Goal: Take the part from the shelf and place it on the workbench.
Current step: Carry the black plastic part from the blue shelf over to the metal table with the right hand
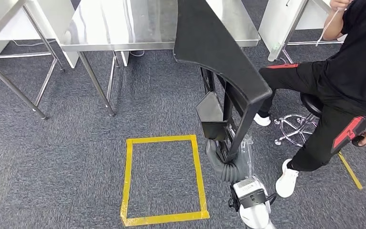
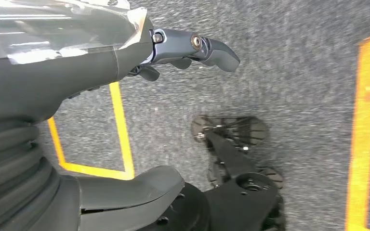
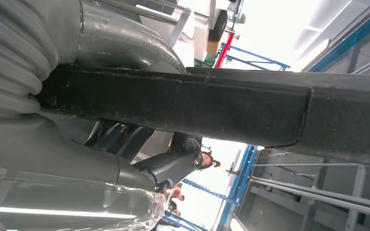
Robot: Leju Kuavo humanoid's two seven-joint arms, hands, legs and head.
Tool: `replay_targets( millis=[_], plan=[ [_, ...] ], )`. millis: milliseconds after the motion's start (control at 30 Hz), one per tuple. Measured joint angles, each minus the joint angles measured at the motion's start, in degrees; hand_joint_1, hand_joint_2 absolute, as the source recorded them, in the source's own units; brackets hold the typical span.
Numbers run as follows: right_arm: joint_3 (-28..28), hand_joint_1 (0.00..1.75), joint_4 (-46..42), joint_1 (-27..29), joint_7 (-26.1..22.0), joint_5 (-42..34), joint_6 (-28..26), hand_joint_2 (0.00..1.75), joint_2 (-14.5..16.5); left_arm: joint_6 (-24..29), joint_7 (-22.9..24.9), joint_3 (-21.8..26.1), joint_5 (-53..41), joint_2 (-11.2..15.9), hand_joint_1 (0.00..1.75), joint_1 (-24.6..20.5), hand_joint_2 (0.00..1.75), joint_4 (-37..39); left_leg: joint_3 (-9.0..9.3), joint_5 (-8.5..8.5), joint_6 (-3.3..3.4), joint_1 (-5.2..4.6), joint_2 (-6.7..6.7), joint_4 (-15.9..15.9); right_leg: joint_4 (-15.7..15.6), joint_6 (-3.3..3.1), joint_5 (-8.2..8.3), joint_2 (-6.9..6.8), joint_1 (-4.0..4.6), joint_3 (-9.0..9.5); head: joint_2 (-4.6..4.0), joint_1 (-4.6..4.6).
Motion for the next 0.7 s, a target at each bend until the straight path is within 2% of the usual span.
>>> replay_targets(
  millis=[100,133,167,200,233,267,300,333,367,400,433,500,533,567,633,700],
  plan=[
    [-0.01,1.75,0.02,0.0,0.0,0.0,-0.01,1.75,0.0,0.0,-0.05,0.0,0.02,0.0,0.0,0.01,1.75,0.0,-0.02,-0.18,-0.12,-0.02,0.0,-0.01,-1.39,-0.06,0.86,-0.03,-0.03,0.4,0.0,0.02],
    [-0.01,1.75,0.04,0.0,-0.01,0.0,-0.02,1.75,-0.01,0.0,-0.08,0.01,0.03,0.0,0.0,0.02,1.75,-0.01,0.04,-0.32,-0.21,-0.08,-0.01,0.04,-1.94,-0.25,1.11,-0.05,-0.01,0.46,0.0,0.01],
    [-0.02,1.75,0.09,0.03,-0.02,0.01,-0.05,1.75,-0.01,0.01,-0.19,0.01,0.06,0.01,0.0,0.0,1.75,-0.01,0.23,-0.62,-0.54,-0.16,0.03,0.2,-2.43,-1.15,1.02,-0.08,0.05,0.54,0.0,-0.03],
    [-0.05,1.75,0.13,0.03,-0.05,0.01,-0.1,1.75,0.03,0.01,-0.34,0.02,0.11,0.06,0.0,-0.02,1.75,-0.01,0.11,-1.13,-1.06,-0.18,0.21,1.18,-2.85,-2.4,0.72,-0.1,-0.04,1.27,0.0,-0.08],
    [-0.06,1.75,0.15,0.0,-0.1,0.02,-0.15,1.75,0.08,-0.01,-0.48,0.03,0.16,0.11,0.0,-0.08,1.75,-0.02,-1.06,-1.95,-1.7,-0.06,0.47,4.01,-2.99,-3.68,0.07,-0.1,-0.12,2.08,0.0,-0.16],
    [-0.08,1.75,0.17,-0.01,-0.15,0.02,-0.2,1.75,0.14,-0.01,-0.61,0.04,0.2,0.14,0.0,-0.12,1.75,-0.02,-3.12,-3.19,-2.37,0.13,0.76,7.73,-3.14,-4.84,-0.54,-0.08,-0.21,3.04,0.0,-0.24],
    [-0.08,1.75,0.17,-0.01,-0.19,0.02,-0.21,1.75,0.2,-0.02,-0.67,0.04,0.24,0.16,0.0,-0.12,1.75,-0.02,-5.89,-4.64,-2.86,0.36,1.01,11.94,-3.2,-5.28,-1.02,-0.04,-0.34,4.01,0.0,-0.3],
    [-0.08,1.75,0.17,0.03,-0.2,0.02,-0.22,1.75,0.21,-0.03,-0.67,0.04,0.25,0.15,0.0,-0.1,1.75,-0.02,-8.71,-5.94,-3.17,0.54,1.12,15.4,-3.2,-5.38,-1.48,0.0,-0.31,4.44,0.0,-0.33],
    [-0.08,1.75,0.17,0.09,-0.2,0.02,-0.22,1.75,0.2,-0.02,-0.67,0.05,0.25,0.15,0.0,-0.05,1.75,-0.02,-10.39,-6.57,-3.3,0.62,1.17,16.56,-3.2,-5.35,-1.91,0.06,-0.29,4.9,0.0,-0.34],
    [-0.08,1.75,0.17,0.12,-0.2,0.02,-0.22,1.75,0.2,-0.02,-0.67,0.05,0.26,0.16,0.0,-0.02,1.75,-0.02,-11.09,-6.0,-3.27,0.66,1.21,15.78,-3.21,-5.27,-2.41,0.1,-0.28,5.52,0.0,-0.34],
    [-0.08,1.75,0.17,0.12,-0.22,0.01,-0.22,1.75,0.2,-0.02,-0.67,0.06,0.26,0.17,0.0,-0.01,1.75,-0.02,-10.81,-4.08,-3.08,0.67,1.25,13.15,-3.22,-5.17,-2.96,0.12,-0.27,6.26,0.0,-0.34],
    [-0.08,1.75,0.22,0.02,-0.28,-0.02,-0.22,1.75,0.21,-0.02,-0.67,0.09,0.26,0.28,0.0,0.02,1.75,-0.02,-8.9,1.46,-2.27,0.44,1.33,6.01,-3.29,-4.82,-4.07,0.12,-0.22,7.54,0.0,-0.3],
    [-0.08,1.75,0.27,-0.1,-0.31,-0.04,-0.22,1.75,0.21,-0.08,-0.66,0.11,0.25,0.35,0.0,0.04,1.75,-0.02,-8.12,3.09,-1.88,0.19,1.31,3.48,-3.38,-4.52,-4.56,0.14,-0.17,7.89,0.0,-0.31],
    [-0.09,1.75,0.32,-0.2,-0.32,-0.04,-0.22,1.75,0.23,-0.13,-0.68,0.13,0.25,0.43,0.0,0.06,1.75,-0.02,-7.67,3.8,-1.52,-0.08,1.27,2.09,-3.64,-4.14,-4.9,0.17,-0.12,8.21,0.0,-0.31],
    [-0.09,1.75,0.42,-0.3,-0.38,-0.04,-0.22,1.75,0.27,-0.22,-1.04,0.15,0.27,0.53,0.0,0.09,1.75,0.0,-6.75,3.4,-0.83,-0.35,1.08,1.0,-3.67,-3.04,-4.77,0.21,0.2,9.23,0.0,-0.36],
    [-0.07,1.75,0.43,-0.22,-0.51,-0.03,-0.22,1.75,0.28,-0.19,-1.63,0.16,0.39,0.6,0.0,0.15,1.75,0.01,-4.9,3.56,-0.11,-0.11,0.95,-0.06,-2.34,-2.49,-4.99,0.18,0.39,9.58,-0.01,-0.31]
  ],
)
